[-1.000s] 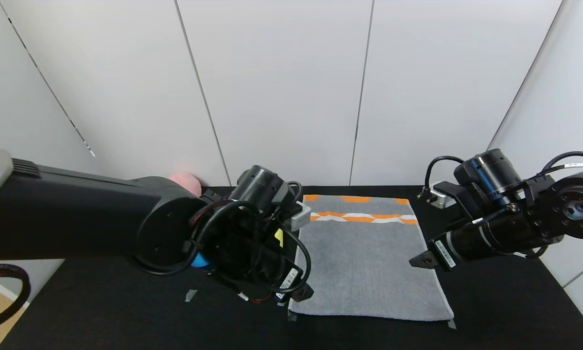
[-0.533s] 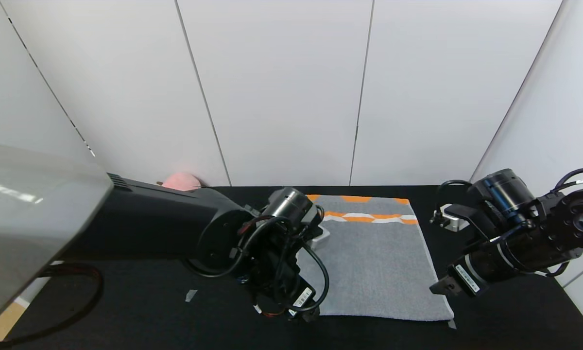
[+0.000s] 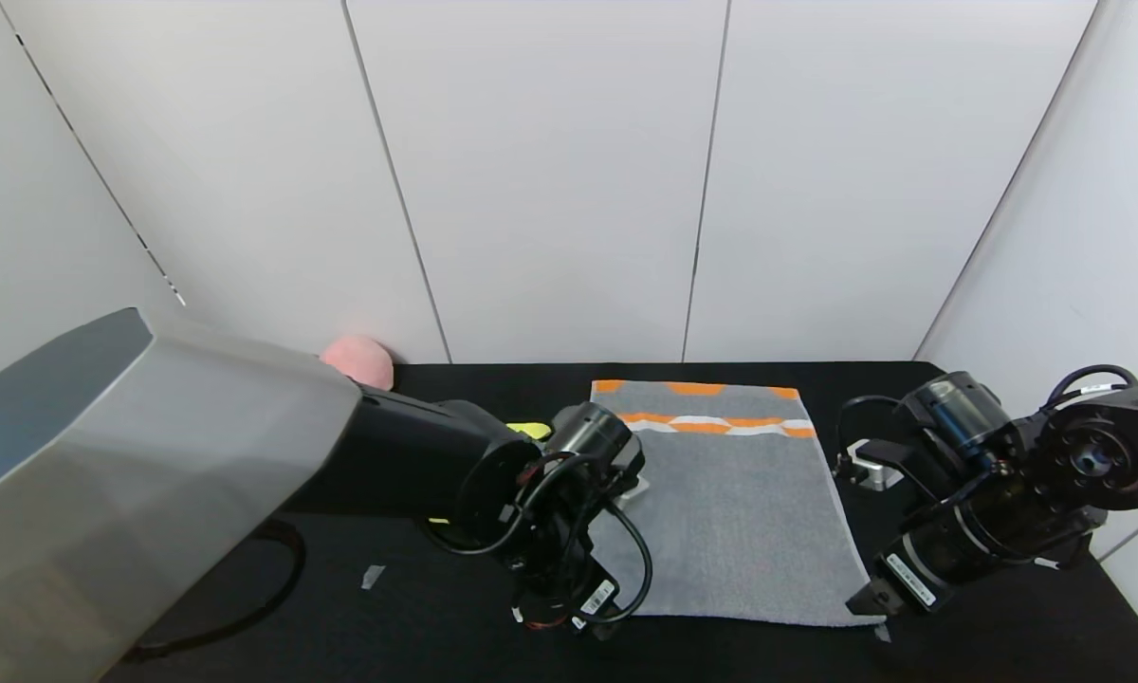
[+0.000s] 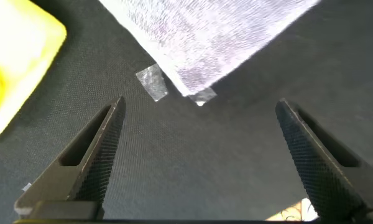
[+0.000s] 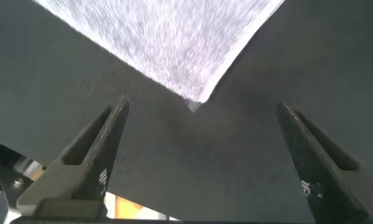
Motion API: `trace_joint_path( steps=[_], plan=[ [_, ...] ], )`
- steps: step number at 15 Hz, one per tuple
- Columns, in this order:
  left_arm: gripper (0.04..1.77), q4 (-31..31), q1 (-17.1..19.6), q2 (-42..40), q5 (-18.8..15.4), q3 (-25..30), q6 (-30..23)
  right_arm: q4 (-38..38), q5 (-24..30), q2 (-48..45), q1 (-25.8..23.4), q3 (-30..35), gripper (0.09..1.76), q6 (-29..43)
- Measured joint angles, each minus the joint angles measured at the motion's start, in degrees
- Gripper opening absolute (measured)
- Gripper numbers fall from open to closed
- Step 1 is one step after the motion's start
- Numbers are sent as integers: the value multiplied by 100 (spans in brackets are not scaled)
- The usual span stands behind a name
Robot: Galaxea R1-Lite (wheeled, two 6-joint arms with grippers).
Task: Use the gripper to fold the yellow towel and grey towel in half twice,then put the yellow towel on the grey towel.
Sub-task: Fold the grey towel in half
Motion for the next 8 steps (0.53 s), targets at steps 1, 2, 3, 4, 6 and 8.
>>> trace_joint_path(
  steps=[1,2,3,4,6,8],
  plan=[
    [172,-15,0,62,23,-2,0,-1,-4,51,5,29,170,0],
    [172,-12,-2,115,30,-5,-2,-1,-6,101,13,41,170,-2],
    [172,-15,-2,173,44,-7,-2,-1,-6,154,29,55,171,0],
    [172,-26,-12,215,67,-10,-2,-4,-11,204,39,62,171,0],
    [172,-41,-55,316,178,-35,-17,-4,-20,295,50,68,171,9],
    [172,-46,-105,429,236,-101,-41,-37,-28,374,72,62,171,24]
  ],
)
